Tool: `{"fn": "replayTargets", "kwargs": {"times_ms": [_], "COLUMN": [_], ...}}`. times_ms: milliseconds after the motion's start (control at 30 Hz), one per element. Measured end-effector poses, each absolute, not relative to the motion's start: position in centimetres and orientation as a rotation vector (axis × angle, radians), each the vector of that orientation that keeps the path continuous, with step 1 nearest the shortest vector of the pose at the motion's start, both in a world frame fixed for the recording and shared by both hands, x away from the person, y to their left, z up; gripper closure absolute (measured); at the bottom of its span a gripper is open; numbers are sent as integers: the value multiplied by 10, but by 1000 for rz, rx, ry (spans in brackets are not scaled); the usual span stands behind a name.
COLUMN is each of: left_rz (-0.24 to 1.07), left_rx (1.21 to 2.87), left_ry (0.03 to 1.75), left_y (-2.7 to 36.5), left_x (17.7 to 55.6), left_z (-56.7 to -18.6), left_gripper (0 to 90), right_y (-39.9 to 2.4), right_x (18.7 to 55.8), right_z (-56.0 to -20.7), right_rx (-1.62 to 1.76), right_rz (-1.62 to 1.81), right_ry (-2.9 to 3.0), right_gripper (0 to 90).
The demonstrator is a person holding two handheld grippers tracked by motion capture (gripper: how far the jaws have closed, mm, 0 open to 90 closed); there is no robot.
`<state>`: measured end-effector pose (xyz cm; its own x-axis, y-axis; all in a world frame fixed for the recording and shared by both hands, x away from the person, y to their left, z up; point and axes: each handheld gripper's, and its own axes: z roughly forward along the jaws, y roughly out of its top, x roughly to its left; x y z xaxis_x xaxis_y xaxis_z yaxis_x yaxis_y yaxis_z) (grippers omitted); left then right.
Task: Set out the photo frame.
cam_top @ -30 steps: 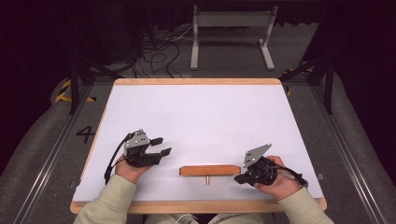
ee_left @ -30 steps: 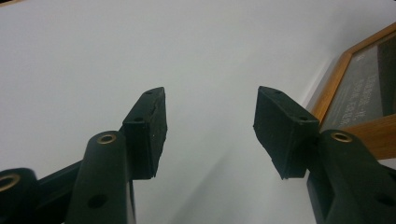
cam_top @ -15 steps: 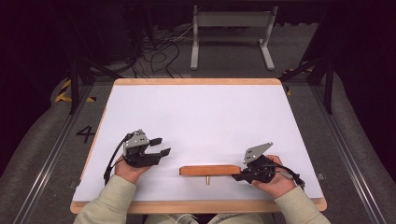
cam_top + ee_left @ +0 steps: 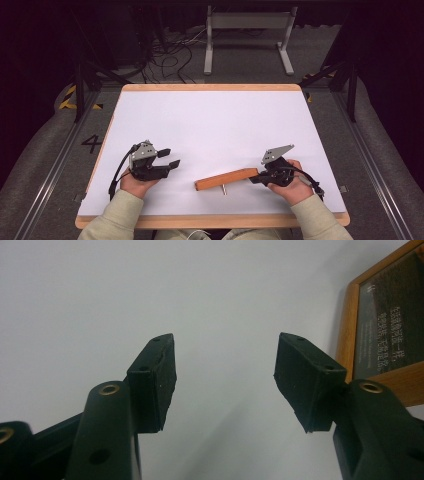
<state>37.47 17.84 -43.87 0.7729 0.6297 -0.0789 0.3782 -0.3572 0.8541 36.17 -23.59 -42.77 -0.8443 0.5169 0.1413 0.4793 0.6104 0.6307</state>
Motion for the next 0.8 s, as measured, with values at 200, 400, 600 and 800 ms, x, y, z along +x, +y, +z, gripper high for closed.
{"fn": "replayTargets", "kwargs": {"times_ms": [200,400,600,800], "left_rz": [336,337,341,348], "left_rx": [1986,1981,1981,1984], "left_ry": [772,787,794,791], "left_y": [183,187,188,189], "left_x": [372,370,368,368], "left_z": [-439,-440,-441,-441], "left_gripper": [419,418,417,415], "right_y": [-235,-228,-219,-207], "right_x": [378,391,402,413], "right_z": [-427,-428,-428,-428], "right_rx": [917,928,931,935], "right_rz": [1089,1097,1113,1130], "right_ry": [2731,2718,2708,2696], "right_gripper": [900,900,900,900]}}
